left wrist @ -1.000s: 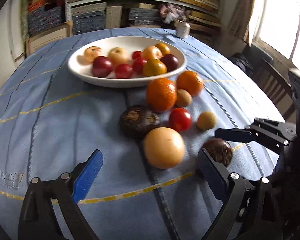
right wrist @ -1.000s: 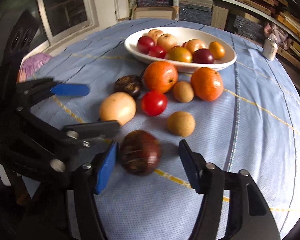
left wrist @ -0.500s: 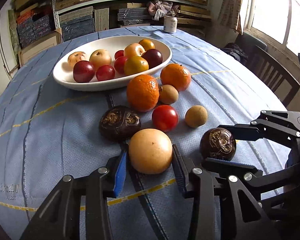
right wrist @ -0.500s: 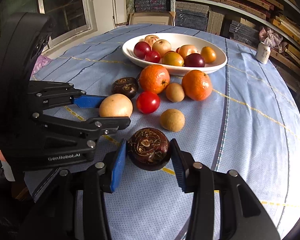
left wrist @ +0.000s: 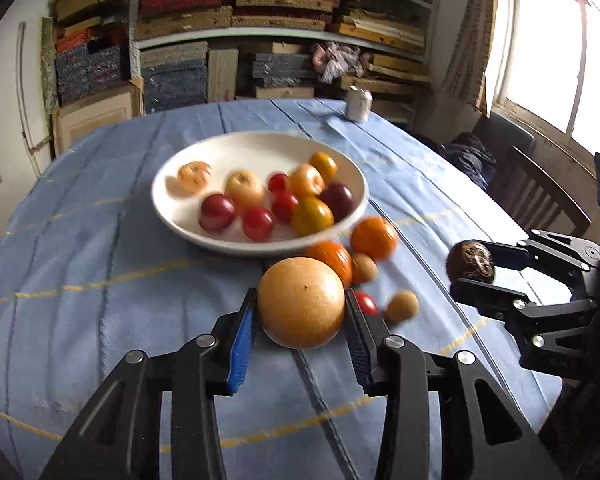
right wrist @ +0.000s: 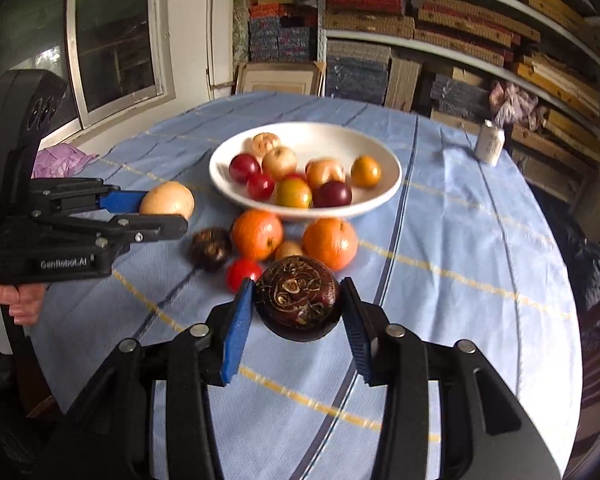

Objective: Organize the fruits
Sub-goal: 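Carry both fruits onto the plate and open both grippers, then withdraw both grippers back toward the remaining fruits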

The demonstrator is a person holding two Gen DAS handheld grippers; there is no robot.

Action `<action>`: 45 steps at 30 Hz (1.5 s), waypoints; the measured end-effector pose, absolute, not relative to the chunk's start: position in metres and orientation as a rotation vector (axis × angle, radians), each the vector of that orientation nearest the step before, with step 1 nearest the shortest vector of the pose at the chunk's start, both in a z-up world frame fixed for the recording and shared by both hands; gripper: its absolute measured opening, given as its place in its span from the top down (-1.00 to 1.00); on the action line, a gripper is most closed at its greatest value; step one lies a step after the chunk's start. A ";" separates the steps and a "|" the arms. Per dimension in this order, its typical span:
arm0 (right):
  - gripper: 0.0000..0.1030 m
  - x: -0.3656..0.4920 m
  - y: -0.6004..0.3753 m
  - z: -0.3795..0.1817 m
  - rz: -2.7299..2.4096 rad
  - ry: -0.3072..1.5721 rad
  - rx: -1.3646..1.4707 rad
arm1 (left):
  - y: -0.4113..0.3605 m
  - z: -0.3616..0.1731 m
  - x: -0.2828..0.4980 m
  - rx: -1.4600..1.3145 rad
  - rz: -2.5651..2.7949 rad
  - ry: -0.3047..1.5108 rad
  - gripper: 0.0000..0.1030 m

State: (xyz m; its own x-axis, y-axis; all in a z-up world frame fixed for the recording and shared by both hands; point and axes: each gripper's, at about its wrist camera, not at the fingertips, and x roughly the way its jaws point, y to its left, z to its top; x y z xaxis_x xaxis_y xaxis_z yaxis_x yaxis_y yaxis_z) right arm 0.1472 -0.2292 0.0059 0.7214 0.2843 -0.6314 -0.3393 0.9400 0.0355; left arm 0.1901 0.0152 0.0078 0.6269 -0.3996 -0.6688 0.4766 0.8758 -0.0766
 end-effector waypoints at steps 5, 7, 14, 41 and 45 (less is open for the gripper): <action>0.17 0.183 -0.227 0.020 0.369 0.663 -0.087 | 0.021 0.018 0.231 0.073 -0.450 0.746 0.19; 0.17 0.203 -0.226 0.025 0.367 0.661 -0.086 | 0.022 0.020 0.249 0.085 -0.425 0.755 0.19; 0.17 0.284 -0.220 0.037 0.360 0.646 -0.073 | 0.028 0.026 0.310 0.064 -0.367 0.783 0.19; -0.67 0.286 -0.225 0.023 0.323 0.678 -0.085 | 0.023 0.020 0.310 0.076 -0.325 0.781 -0.84; -0.68 0.250 -0.231 0.008 0.316 0.729 -0.057 | 0.014 0.011 0.269 0.108 -0.362 0.783 -0.84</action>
State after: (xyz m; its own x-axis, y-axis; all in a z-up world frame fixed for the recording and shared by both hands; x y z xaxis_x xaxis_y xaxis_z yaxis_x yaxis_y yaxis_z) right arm 0.2500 -0.2315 0.0084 0.7010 0.2641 -0.6625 -0.3032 0.9511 0.0584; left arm 0.2692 0.0144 0.0115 0.6506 -0.2780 -0.7067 0.3575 0.9331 -0.0379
